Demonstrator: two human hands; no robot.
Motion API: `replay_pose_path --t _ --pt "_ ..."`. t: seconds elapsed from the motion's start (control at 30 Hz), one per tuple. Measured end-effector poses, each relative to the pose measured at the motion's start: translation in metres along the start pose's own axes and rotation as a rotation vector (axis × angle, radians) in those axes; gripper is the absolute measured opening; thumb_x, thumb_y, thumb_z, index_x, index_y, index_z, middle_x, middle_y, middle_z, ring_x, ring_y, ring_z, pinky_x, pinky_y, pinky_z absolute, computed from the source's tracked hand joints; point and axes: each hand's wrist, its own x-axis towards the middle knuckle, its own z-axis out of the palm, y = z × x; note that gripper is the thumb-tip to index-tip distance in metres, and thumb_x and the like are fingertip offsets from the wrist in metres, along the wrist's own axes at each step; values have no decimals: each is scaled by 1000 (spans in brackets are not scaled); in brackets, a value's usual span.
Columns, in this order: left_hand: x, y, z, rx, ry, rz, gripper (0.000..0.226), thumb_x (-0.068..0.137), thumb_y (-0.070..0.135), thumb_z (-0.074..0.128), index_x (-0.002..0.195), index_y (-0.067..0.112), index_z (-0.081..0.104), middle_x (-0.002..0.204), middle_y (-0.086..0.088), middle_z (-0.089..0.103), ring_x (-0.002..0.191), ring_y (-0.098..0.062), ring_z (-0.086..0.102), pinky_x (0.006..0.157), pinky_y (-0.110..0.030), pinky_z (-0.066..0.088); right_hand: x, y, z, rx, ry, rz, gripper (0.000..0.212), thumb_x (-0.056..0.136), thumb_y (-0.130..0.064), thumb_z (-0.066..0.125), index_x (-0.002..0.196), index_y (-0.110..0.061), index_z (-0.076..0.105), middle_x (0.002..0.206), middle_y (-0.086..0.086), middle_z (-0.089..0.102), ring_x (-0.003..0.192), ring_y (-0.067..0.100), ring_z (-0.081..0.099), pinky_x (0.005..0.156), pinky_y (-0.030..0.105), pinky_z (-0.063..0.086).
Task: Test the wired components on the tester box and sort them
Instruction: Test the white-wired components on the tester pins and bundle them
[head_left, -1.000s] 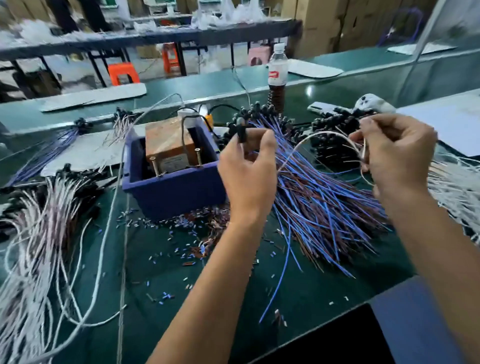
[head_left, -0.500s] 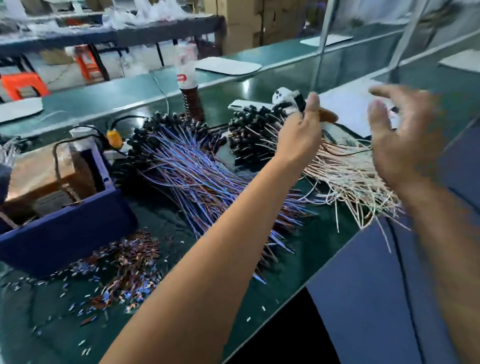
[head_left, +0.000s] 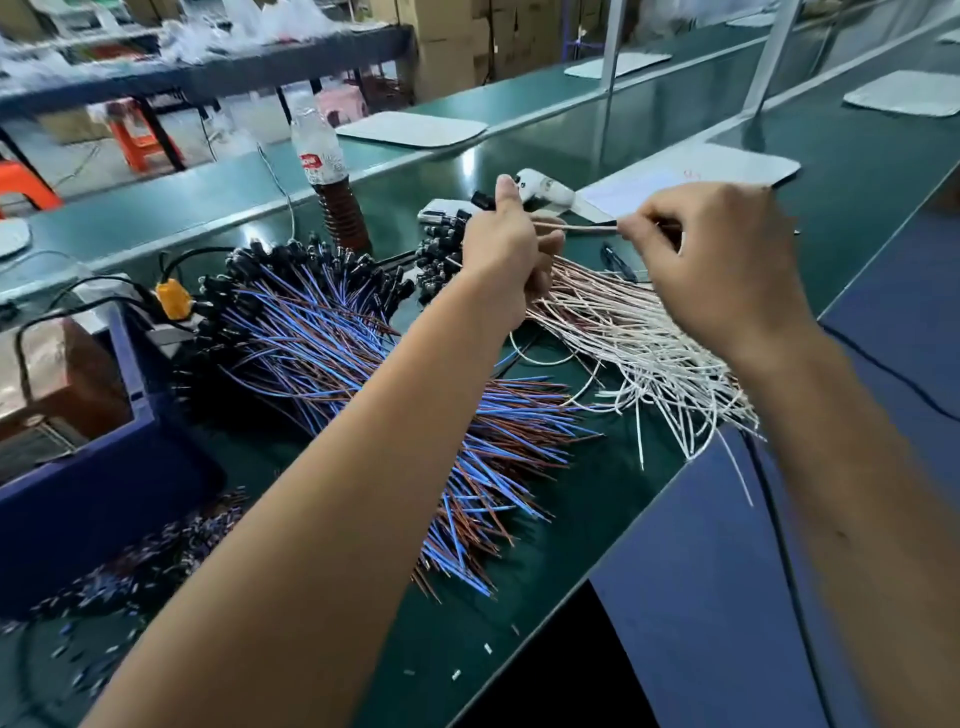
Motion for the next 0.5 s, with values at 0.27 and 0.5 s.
replay_pose_path --t 0.27,0.5 --pt "5 -3 8 -383 -125 -161 33 112 15 42 91 -7 55 78 -18 66 53 -13 53 47 -20 54 11 29 26 -238 -131 64 34 106 -35 52 120 -12 74 108 24 62 105 43 55 85 47 46" --pt "8 -31 -2 -377 -63 -241 43 107 19 48 138 -11 44 115 -26 55 103 -29 56 90 -31 52 1 36 87 -438 -818 118 105 90 -86 16 164 -13 18 172 9 15 157 27 15 125 62 6"
